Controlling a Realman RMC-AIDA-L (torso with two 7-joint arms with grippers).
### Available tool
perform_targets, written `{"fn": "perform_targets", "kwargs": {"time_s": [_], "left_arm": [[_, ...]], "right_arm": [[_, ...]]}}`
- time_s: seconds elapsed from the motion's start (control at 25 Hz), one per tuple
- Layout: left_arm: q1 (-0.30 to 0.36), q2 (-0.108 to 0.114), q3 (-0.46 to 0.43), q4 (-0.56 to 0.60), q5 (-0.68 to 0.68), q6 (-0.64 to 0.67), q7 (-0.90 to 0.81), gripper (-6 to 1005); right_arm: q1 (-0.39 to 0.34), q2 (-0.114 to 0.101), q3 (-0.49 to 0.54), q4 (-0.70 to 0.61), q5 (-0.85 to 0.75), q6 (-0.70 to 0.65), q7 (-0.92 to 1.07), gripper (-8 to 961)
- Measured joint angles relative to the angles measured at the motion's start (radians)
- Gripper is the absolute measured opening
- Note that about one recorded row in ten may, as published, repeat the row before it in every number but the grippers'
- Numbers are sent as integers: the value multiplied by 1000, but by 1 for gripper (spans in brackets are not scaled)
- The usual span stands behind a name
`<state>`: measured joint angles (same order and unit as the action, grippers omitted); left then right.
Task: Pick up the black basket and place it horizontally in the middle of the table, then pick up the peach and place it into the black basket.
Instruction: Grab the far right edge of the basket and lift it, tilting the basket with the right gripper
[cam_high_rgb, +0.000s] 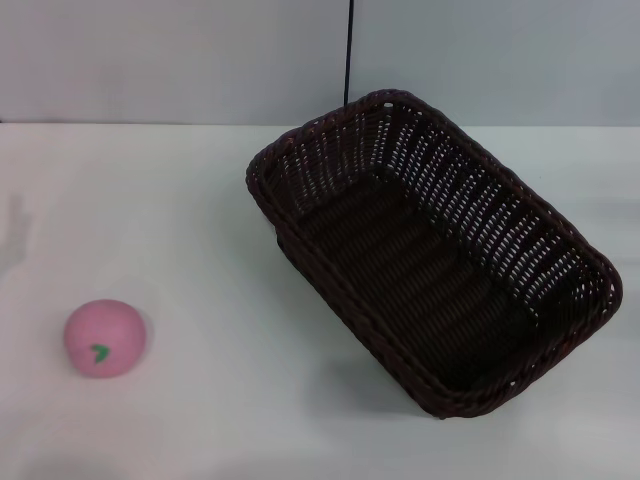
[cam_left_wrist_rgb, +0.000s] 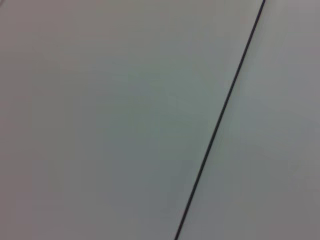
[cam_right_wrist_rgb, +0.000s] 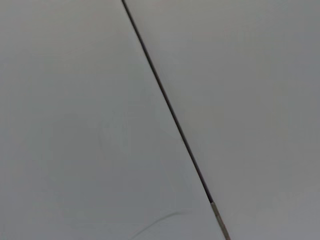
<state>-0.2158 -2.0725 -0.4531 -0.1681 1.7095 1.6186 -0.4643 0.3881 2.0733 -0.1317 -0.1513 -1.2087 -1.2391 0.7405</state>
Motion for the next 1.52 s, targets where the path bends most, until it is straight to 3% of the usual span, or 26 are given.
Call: {"fn": "perform_targets", "kwargs": {"time_s": [0.24,0.44,0.56,0.6,0.72,0.76,0.8,0.84,0.92,1.08,1.2,1.52], "left_arm": [[-8,3,19,0,1,-29,-7,815],[-14,3,32,-1,2,-50,-10,815],[-16,3,36,-1,2,-52,-12,814],[-24,4,49,0,2,-60,-30,814],[-26,4,50,1,2,-65,-35,814],[-26,4,50,1,2,-65,-35,814],[-28,5,51,2,2,-69,-37,814],[-28,5,51,2,2,-69,-37,814],[-30,5,51,2,2,-72,-37,814],[-33,4,51,2,2,-78,-37,815],[-39,4,51,-1,3,-95,-37,815],[-31,2,65,0,2,-99,-39,815]], "right_arm": [[-1,-3,-26,-5,-37,-9,10,443],[-12,-5,-158,-129,-172,-59,87,443],[-22,-10,-229,-279,-285,-105,271,442],[-24,-25,-270,-407,-397,-151,462,442],[0,-59,-296,-556,-557,-216,710,442],[0,-59,-296,-556,-557,-216,710,442],[44,-92,-297,-657,-704,-286,900,442],[44,-92,-297,-657,-704,-286,900,442],[125,-130,-290,-763,-900,-410,1086,442],[206,-148,-309,-840,-1033,-489,1214,443],[269,-152,-378,-865,-1099,-508,1300,443],[370,-171,-442,-836,-1199,-491,1420,594]]}}
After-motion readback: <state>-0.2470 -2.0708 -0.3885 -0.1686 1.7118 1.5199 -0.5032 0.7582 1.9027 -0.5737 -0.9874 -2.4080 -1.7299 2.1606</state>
